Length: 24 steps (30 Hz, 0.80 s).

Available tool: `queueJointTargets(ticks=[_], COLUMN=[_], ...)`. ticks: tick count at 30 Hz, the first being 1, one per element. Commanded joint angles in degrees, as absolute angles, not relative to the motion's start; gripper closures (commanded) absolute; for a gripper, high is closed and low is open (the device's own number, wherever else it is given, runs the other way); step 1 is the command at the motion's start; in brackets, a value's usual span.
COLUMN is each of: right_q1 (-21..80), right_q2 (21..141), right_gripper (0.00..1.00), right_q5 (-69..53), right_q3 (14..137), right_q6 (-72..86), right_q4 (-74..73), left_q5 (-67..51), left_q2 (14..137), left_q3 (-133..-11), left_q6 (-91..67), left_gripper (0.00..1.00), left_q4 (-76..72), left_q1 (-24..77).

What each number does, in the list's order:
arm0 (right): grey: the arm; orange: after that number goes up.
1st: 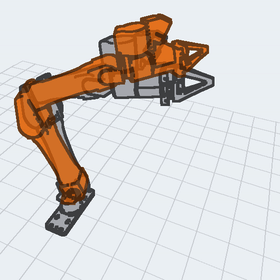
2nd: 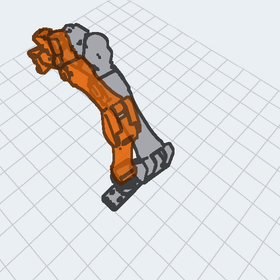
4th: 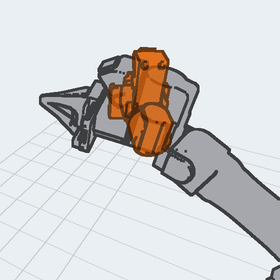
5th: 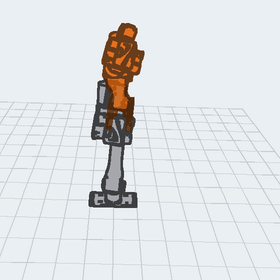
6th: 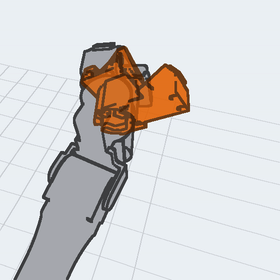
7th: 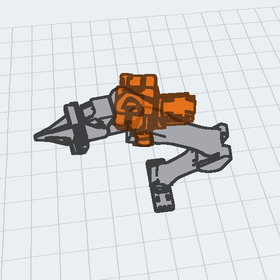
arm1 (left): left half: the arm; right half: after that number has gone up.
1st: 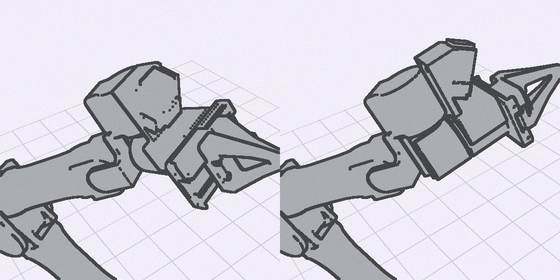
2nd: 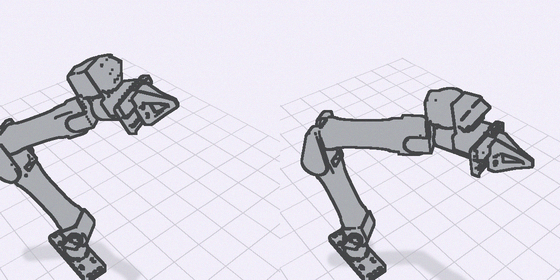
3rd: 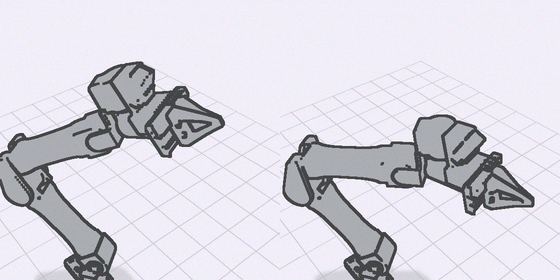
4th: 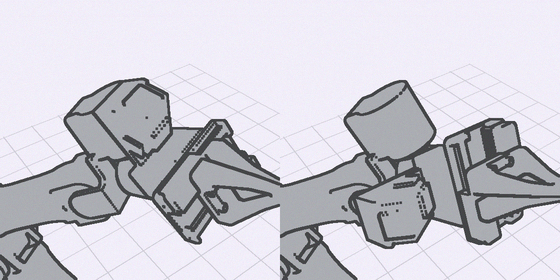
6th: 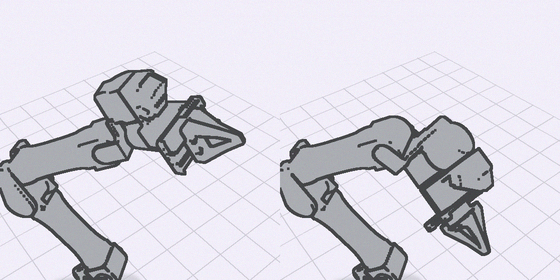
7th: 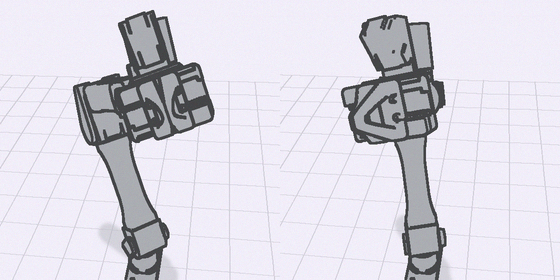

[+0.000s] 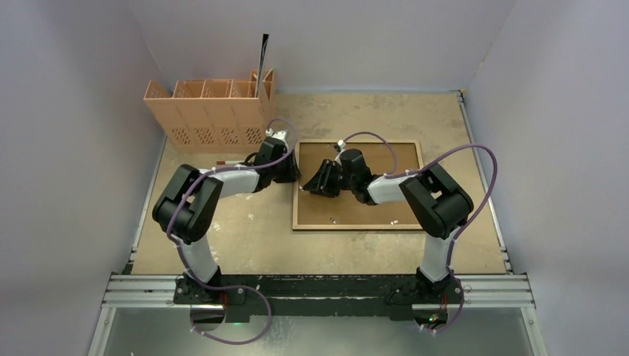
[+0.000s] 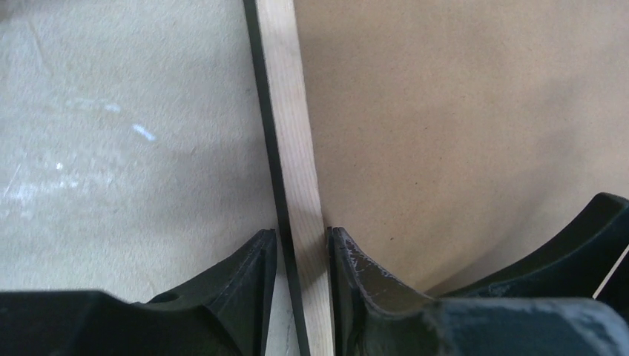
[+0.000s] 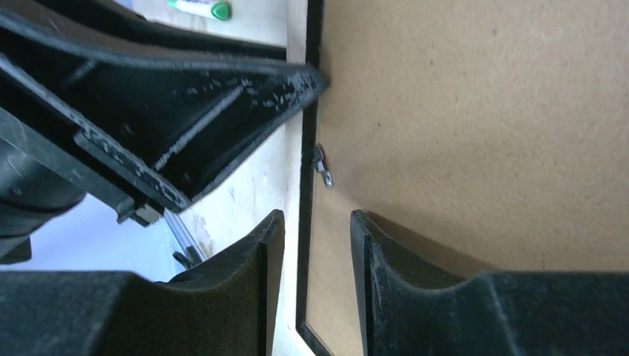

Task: Put the photo into the frame

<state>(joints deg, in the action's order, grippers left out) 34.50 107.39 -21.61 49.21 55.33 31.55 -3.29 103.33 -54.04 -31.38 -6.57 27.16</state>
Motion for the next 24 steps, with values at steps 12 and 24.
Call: queueJointTargets(ticks=[12,24], right_q1=[35.4,36.3], right_q2=[111.7,114.6], right_gripper=[0.68,0.73], right_q5=[-19.9,-21.7], right_q3=[56.0,57.1], right_q6=[53.8,53.2], right_q4=[33.0,33.2], left_q5=[0.6,-2.4], left_q2=[95.1,96.6], left_q3=[-47.8,-46.5], left_q6=[-34.9,-34.8], left_gripper=[0.62,0.77], left_q4=[-4.9,-5.8], left_q1=[27.1,26.9])
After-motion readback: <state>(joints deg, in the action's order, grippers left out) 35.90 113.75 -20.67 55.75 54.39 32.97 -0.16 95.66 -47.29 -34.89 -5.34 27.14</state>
